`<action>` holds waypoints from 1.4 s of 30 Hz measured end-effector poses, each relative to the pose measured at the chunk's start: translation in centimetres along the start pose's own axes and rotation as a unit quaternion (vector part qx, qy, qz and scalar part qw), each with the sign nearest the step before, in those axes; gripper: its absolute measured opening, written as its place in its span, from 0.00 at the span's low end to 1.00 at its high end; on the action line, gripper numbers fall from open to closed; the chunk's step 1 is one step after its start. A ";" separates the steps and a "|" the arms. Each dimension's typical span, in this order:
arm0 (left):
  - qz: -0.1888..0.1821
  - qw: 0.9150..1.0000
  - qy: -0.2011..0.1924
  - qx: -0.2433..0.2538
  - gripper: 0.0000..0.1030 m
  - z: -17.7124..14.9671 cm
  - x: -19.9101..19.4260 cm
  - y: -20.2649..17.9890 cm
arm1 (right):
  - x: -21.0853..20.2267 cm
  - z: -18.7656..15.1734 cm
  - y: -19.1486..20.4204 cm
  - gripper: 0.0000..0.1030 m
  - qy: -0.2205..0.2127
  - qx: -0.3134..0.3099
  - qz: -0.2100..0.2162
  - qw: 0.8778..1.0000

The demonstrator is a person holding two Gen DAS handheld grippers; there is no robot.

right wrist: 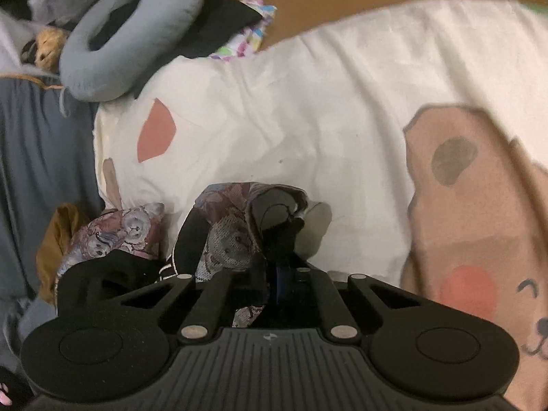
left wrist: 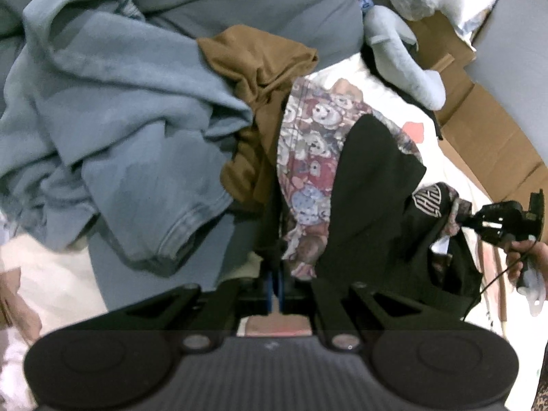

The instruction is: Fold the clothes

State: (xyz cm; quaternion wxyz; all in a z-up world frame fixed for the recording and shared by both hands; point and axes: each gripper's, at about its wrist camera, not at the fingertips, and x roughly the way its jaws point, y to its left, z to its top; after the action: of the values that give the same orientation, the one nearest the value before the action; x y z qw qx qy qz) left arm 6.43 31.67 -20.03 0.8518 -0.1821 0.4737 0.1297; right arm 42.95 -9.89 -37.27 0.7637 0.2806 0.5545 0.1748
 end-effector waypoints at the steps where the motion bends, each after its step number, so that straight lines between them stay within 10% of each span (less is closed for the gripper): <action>1: 0.000 1.000 0.003 -0.001 0.03 -0.3 -0.1 0.1 | -0.4 -0.1 0.1 0.02 -0.004 -0.012 -0.006 1.000; 21: -0.027 0.999 0.045 0.003 0.03 -4.8 -2.9 -0.2 | -15.1 -3.8 -4.5 0.01 -0.070 -0.009 -0.069 0.995; 42: -0.071 0.994 0.072 0.047 0.03 -9.9 -7.8 -1.8 | -31.0 -17.3 -11.0 0.01 -0.132 0.082 -0.083 0.984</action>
State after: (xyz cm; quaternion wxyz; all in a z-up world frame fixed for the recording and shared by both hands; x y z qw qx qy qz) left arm -4.39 25.44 -17.82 0.8301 -0.1834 0.5256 0.0329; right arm 16.06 -32.35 -24.78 0.8166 0.3159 0.4824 0.0258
